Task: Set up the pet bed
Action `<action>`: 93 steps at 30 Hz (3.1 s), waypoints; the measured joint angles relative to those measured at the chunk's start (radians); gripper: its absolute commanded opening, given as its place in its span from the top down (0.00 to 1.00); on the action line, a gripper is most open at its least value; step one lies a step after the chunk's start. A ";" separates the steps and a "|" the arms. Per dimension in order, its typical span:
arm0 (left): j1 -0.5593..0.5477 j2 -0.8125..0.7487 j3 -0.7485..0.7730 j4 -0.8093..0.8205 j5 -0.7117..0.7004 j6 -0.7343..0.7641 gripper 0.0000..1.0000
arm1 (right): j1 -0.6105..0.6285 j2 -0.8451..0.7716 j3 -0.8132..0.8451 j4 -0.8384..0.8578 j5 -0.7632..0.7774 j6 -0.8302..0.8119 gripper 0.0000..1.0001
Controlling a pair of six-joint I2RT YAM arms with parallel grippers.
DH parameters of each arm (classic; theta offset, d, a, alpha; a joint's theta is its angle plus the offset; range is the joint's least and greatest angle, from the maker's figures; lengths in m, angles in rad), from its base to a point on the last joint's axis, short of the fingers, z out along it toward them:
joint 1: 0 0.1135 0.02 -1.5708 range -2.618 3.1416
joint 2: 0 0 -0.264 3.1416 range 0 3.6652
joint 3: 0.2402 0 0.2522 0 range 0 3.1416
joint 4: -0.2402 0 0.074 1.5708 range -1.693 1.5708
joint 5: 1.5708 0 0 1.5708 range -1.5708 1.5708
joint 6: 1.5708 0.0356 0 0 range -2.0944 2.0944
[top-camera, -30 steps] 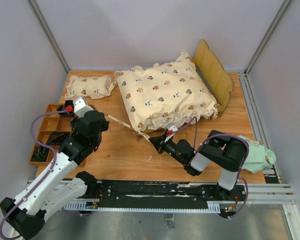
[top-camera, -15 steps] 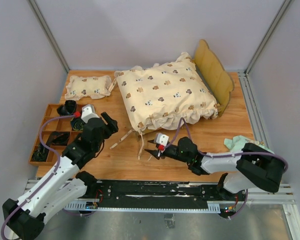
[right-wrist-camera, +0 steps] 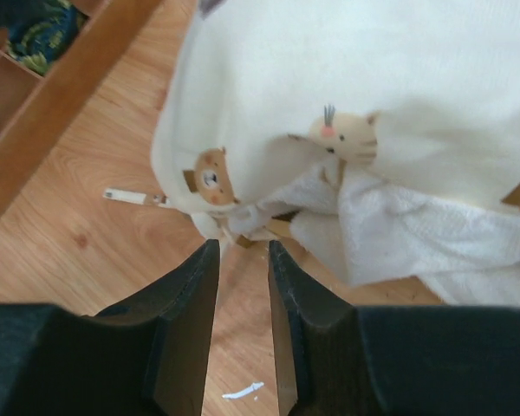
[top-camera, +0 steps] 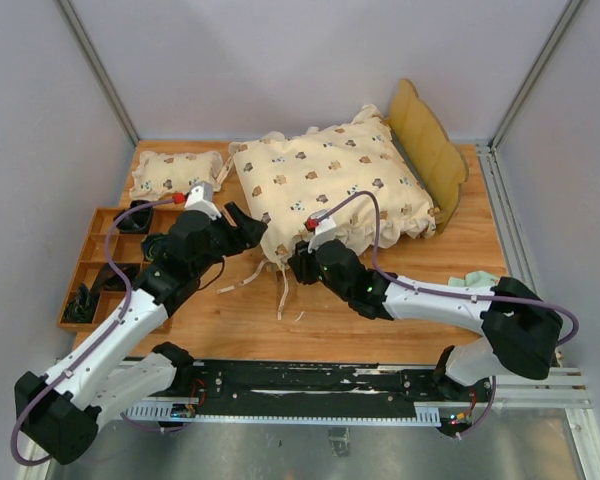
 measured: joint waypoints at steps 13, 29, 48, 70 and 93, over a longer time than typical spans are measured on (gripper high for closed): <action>0.067 0.159 0.007 0.125 0.136 -0.032 0.36 | 0.002 0.067 -0.002 -0.042 0.058 0.123 0.63; 0.072 0.215 -0.015 0.152 0.110 -0.008 0.42 | 0.002 0.139 0.038 0.042 0.074 0.151 0.63; 0.072 0.321 -0.058 0.241 0.104 -0.016 1.00 | -0.004 0.000 0.093 -0.236 0.090 0.054 1.00; 0.071 0.374 -0.080 0.307 0.064 -0.014 1.00 | -0.016 -0.022 0.404 -0.856 0.072 -0.080 0.58; 0.071 0.371 -0.094 0.330 0.067 -0.025 1.00 | -0.022 0.073 0.045 -0.163 0.193 0.405 1.00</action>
